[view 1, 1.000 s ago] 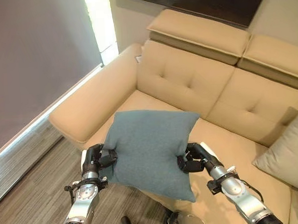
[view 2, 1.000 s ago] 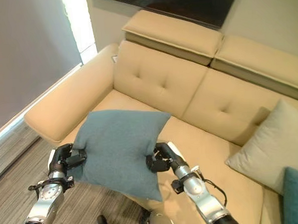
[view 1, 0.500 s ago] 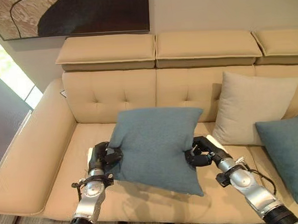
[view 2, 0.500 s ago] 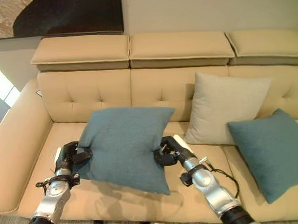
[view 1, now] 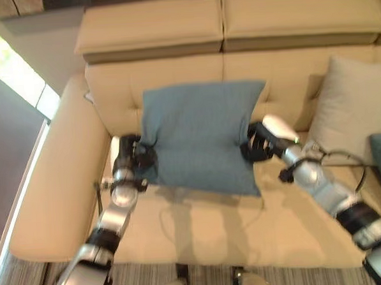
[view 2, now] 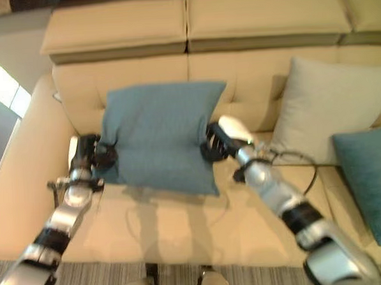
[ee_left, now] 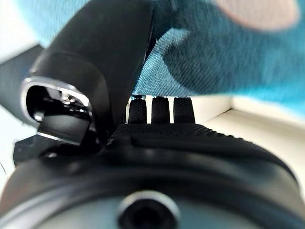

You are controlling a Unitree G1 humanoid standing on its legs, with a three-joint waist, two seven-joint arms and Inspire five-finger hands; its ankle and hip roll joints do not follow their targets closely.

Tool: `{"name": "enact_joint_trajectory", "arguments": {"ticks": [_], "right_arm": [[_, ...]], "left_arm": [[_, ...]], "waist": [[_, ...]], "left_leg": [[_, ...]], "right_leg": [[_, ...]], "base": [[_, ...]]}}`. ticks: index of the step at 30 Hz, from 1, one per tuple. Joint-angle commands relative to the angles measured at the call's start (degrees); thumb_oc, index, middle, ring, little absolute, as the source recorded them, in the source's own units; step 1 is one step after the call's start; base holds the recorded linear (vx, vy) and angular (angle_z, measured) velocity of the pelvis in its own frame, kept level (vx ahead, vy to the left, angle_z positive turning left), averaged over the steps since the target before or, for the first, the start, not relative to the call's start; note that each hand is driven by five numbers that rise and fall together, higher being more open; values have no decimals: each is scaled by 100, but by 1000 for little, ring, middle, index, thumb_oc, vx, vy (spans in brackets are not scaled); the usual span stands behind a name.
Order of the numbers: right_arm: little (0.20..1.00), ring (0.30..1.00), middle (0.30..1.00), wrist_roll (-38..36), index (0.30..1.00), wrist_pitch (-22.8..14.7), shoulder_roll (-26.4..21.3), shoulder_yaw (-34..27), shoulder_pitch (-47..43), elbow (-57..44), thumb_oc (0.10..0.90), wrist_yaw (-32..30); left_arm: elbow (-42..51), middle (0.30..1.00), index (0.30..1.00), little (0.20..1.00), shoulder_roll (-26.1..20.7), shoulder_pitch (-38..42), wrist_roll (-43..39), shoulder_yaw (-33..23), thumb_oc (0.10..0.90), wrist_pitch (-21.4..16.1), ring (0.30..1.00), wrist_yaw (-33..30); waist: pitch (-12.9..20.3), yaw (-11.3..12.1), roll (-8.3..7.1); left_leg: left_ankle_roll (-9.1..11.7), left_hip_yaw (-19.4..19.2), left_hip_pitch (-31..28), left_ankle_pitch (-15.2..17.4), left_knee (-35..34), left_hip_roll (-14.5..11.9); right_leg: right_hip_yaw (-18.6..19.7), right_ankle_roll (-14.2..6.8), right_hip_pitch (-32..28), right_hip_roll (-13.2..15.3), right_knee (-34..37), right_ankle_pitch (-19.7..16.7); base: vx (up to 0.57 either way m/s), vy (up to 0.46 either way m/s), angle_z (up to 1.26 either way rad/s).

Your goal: Pick up all the scattered cushions and arrange them neatly on the sofa.

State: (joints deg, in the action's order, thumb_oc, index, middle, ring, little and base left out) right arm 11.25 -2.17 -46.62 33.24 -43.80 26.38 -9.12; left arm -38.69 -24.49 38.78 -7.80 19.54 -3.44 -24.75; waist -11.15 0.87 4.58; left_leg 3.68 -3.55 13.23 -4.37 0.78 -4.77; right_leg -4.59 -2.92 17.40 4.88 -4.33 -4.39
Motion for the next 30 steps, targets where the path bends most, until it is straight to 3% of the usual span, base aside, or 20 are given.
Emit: {"name": "enact_joint_trajectory", "arguments": {"ticks": [1,4,6,10,18,19,20,21,23,26,30], "right_arm": [[300,300,300,489,300,-64,-544,190,-2029,179,400,-1212],[300,300,300,523,300,14,-549,744,-2966,711,400,-1439],[300,300,300,394,300,97,-415,1161,-3767,1267,400,-1745],[300,300,300,152,300,101,-120,1675,-4512,2154,400,-1928],[300,300,300,-553,300,155,290,1875,-4863,3303,400,-1825],[300,300,300,-700,300,155,301,1903,-4877,3488,400,-1776],[312,312,312,-818,312,134,316,1954,-4863,3657,408,-1708],[900,900,900,-900,900,142,341,2046,-4921,3820,800,-1642],[900,900,900,-1030,900,207,499,2111,-4940,4387,800,-1458],[900,900,900,-1797,900,343,635,1926,-4972,5074,800,-1240],[900,900,900,-1989,900,442,781,1689,-4898,5273,800,-1406]], "left_arm": [[135,300,300,300,-1066,1989,626,204,400,-589,300,-804],[-273,300,300,300,-1261,2796,840,538,400,-491,300,-1098],[-690,300,300,300,-1342,3571,599,771,400,-526,300,-1333],[-1375,300,300,300,-1377,4422,241,1063,400,-524,300,-1460],[-2484,300,300,300,-1312,5101,-359,1355,400,-409,300,-1073],[-2623,411,411,411,-1306,5126,-373,1412,474,-362,411,-989],[-2744,566,566,566,-1279,5173,-329,1493,577,-314,566,-912],[-2959,900,900,900,-1243,5215,-237,1615,800,-195,900,-815],[-3584,900,900,900,-1116,5357,-127,1875,800,33,900,-458],[-4149,900,900,900,-1121,5409,-493,1841,800,160,900,-31],[-4252,900,900,900,-1008,5292,-758,1591,800,238,900,-3]], "waist": [[146,-93,-425],[-7,-111,-407],[-180,-123,-415],[-418,-120,-450],[-537,-150,-460],[-559,-152,-453],[-556,-153,-444],[-575,-151,-454],[-608,-150,-432],[-668,-78,-385],[-690,-81,-391]], "left_leg": [[294,-4,689,140,391,-172],[309,-28,983,130,497,-162],[322,-26,1345,122,656,-189],[332,15,1976,168,998,-236],[369,86,2967,382,1304,-228],[368,100,3194,385,1327,-192],[368,95,3332,385,1346,-168],[372,108,3440,365,1365,-159],[361,133,3630,315,1372,-122],[356,124,3818,207,1281,-61],[346,155,3847,184,1260,-46]], "right_leg": [[314,-764,-13,855,-221,327],[326,-776,259,874,-283,290],[371,-782,600,853,-321,218],[451,-786,1145,802,-337,74],[534,-843,1889,804,-133,-41],[540,-852,2079,829,-64,-112],[519,-857,2173,840,-13,-137],[513,-860,2262,852,17,-182],[495,-887,2404,852,67,-251],[446,-897,2585,852,128,-316],[427,-876,2601,809,123,-307]], "base": [[-118,50,-2],[-59,28,-4],[-90,24,0],[-49,-3,-10],[56,-6,-8],[47,4,4],[57,-5,2],[34,-18,3],[22,-9,5],[6,-1,1],[9,-6,4]]}}
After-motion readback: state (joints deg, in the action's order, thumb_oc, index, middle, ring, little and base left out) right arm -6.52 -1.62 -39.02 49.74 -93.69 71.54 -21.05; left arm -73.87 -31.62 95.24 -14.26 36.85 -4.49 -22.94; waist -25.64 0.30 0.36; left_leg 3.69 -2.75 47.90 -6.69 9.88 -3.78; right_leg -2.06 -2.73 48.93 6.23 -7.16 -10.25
